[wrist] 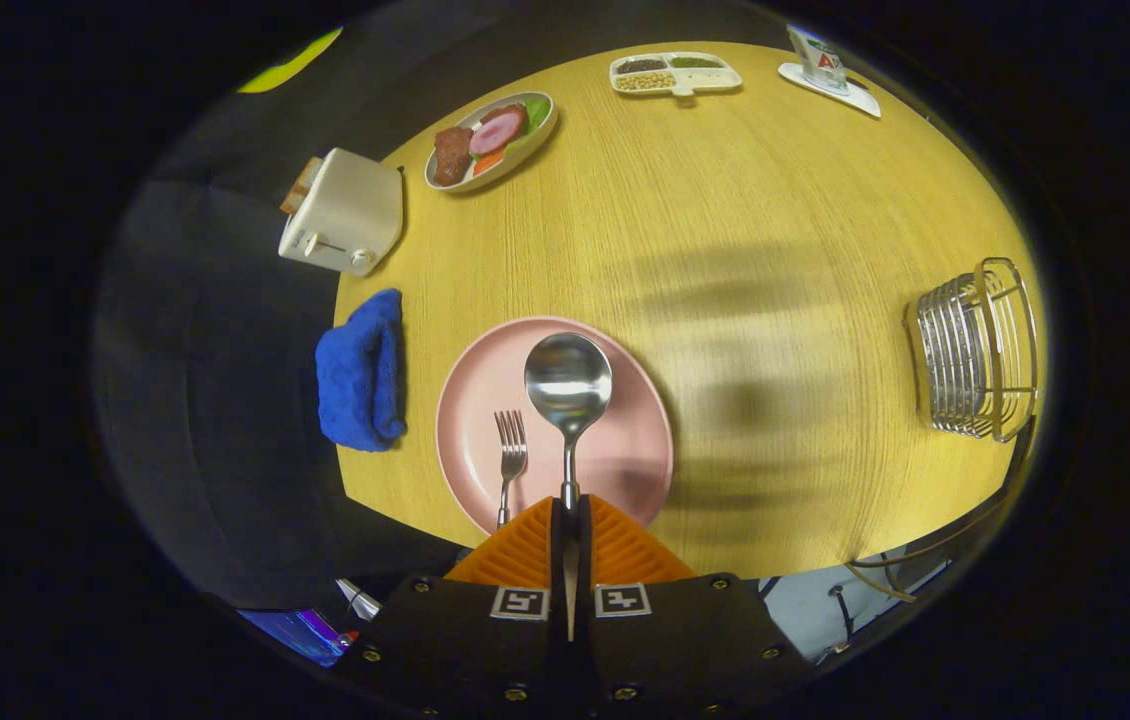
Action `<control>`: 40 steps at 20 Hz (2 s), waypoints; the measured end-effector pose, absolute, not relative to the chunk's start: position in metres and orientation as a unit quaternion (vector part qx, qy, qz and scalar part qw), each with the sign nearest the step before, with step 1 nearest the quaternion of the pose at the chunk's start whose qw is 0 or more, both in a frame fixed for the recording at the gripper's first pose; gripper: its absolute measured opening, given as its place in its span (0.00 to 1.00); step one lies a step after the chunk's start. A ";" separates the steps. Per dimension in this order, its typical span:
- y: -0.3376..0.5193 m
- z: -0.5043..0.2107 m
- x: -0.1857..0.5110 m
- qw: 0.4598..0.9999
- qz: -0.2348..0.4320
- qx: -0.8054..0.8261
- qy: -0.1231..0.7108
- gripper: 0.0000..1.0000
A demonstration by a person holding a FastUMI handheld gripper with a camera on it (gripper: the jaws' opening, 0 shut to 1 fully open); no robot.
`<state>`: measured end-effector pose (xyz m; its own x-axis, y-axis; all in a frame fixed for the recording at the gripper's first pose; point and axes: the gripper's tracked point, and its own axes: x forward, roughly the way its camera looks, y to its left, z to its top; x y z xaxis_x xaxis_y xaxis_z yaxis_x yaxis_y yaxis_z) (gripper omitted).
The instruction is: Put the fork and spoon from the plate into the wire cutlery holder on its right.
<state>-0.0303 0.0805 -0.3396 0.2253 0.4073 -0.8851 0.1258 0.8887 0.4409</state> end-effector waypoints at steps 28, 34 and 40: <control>-0.156 -0.301 -0.081 0.717 -0.036 0.220 0.660 0.03; -0.158 -0.305 -0.073 0.703 -0.036 0.226 0.673 0.03; -0.162 -0.306 -0.067 0.702 -0.042 0.228 0.674 0.07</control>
<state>-0.0666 -0.1619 -0.3060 0.0891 0.2487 -0.9645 0.3654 0.8927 0.2639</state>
